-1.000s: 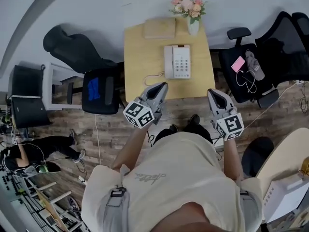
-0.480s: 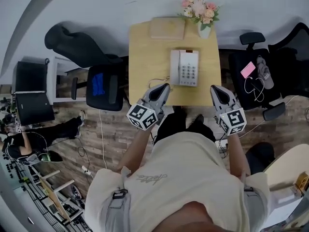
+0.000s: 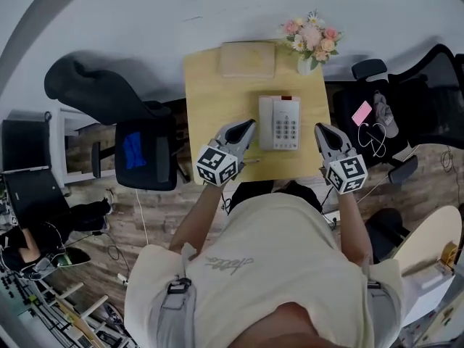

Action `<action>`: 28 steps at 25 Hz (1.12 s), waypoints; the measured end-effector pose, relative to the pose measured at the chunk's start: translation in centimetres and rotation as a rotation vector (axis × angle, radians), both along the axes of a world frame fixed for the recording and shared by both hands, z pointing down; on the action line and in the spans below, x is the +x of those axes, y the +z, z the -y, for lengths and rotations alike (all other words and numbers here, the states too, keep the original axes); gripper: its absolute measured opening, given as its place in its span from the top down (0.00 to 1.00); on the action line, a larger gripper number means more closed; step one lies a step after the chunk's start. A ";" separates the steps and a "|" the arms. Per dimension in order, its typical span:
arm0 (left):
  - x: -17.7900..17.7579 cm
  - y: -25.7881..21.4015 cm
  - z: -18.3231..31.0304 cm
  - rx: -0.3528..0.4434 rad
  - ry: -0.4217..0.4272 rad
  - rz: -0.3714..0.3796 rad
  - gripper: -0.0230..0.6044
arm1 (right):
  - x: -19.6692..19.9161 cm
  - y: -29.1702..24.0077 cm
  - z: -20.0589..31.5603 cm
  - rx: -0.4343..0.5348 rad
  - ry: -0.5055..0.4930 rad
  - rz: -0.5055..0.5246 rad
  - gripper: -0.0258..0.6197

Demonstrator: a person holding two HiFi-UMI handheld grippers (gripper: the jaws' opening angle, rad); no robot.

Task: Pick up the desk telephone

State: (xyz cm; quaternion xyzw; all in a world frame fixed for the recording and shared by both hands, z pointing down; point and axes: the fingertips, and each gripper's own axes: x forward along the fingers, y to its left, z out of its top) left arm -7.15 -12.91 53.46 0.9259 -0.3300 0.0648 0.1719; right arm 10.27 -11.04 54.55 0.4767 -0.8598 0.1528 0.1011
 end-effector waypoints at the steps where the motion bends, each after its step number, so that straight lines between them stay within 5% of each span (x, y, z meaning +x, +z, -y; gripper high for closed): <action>1: -0.3 0.5 0.7 -0.006 0.014 0.002 0.94 | -0.4 0.3 0.6 -0.004 0.007 -0.004 0.96; 11: -0.2 7.4 3.8 -0.249 0.081 -0.080 0.93 | -1.7 6.4 4.0 -0.184 0.022 0.046 0.96; 14: -0.1 9.2 4.0 -0.320 0.061 -0.086 0.92 | -1.7 7.9 4.7 -0.216 0.011 0.066 0.89; 22: 0.5 14.7 4.4 -0.624 0.014 -0.187 0.55 | 0.2 15.0 6.1 -0.482 0.047 0.214 0.80; 28: 1.6 18.8 5.0 -0.811 0.019 -0.227 0.48 | 0.1 19.9 6.7 -0.727 -0.017 0.342 0.71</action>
